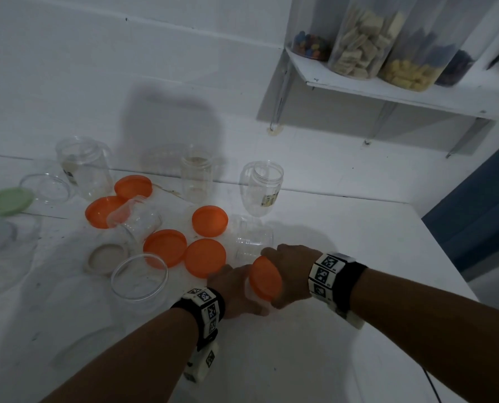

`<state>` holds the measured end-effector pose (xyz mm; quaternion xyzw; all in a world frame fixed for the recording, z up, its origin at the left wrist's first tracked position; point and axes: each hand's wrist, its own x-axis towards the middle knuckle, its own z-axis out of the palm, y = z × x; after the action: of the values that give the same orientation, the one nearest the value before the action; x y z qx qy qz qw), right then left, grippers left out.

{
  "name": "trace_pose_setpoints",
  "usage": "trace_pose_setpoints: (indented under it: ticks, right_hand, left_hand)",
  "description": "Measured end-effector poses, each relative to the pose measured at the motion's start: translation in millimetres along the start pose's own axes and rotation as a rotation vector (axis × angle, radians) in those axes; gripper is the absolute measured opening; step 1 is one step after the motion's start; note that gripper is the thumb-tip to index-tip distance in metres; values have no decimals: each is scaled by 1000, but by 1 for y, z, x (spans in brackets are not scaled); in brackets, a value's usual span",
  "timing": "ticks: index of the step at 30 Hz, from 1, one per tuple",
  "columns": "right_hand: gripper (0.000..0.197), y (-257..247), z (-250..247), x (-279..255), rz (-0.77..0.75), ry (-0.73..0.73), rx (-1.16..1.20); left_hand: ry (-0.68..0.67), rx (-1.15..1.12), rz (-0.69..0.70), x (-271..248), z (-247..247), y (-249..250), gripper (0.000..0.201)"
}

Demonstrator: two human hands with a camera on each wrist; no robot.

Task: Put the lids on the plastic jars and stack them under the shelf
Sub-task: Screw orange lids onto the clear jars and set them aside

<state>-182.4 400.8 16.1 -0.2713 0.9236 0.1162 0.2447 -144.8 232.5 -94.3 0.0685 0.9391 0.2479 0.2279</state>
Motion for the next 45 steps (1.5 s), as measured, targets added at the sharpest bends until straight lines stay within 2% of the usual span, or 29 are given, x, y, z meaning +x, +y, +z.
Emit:
trace_pose_setpoints:
  ticks: [3,9,12,13,14,17,18,20,23,25,28,31,34,37,39,41,45]
  right_hand:
    - [110,-2,7,2,33,65,-19]
    - [105,0,16,1,90,81,71]
    - [110,15,19,-6,134,52,88]
    - [112,24,19,-9,162,42,81]
    - [114,33,18,-12,194,37,75]
    - [117,60,16,-16,286,11,117]
    - [118,64,17,-16,300,-1,137]
    - [123,67,17,-14,307,-20,139]
    - [136,62,4,-7,289,53,132]
    - [129,54,-12,4,213,191,189]
    - [124,27,-23,32,82,252,219]
    - [135,-1,-18,62,100,185,157]
    - [131,-15,-7,78,177,135,132]
    - [101,-22,4,78,219,206,125]
    - [92,-24,11,71,255,236,203]
    - [91,-29,14,58,309,282,340]
    - [104,-41,33,24,377,393,623]
  left_hand:
    - [-20,32,12,1,-3,1,107]
    - [-5,103,58,-4,-13,11,101]
    - [0,4,47,-8,-7,6,110]
    - [4,-49,18,-9,-6,3,107]
    - [27,-87,-6,-10,-5,-1,96]
    - [173,-43,-22,-13,-10,-9,44]
    - [233,-25,-43,-14,-11,-12,33]
    - [331,-6,-101,-18,-14,-18,25]
    - [426,46,-133,-18,-17,-29,37]
    - [460,115,-155,-16,-21,-32,49]
    - [358,192,-253,-9,-25,-35,77]
    - [234,184,-358,0,-26,-43,93]
    - [219,184,-393,4,-31,-50,99]
    - [205,253,-394,3,-40,-55,102]
    - [230,239,-382,-2,-45,-56,105]
    - [300,138,-363,-9,-50,-56,103]
    - [500,-197,-284,-19,-68,-51,99]
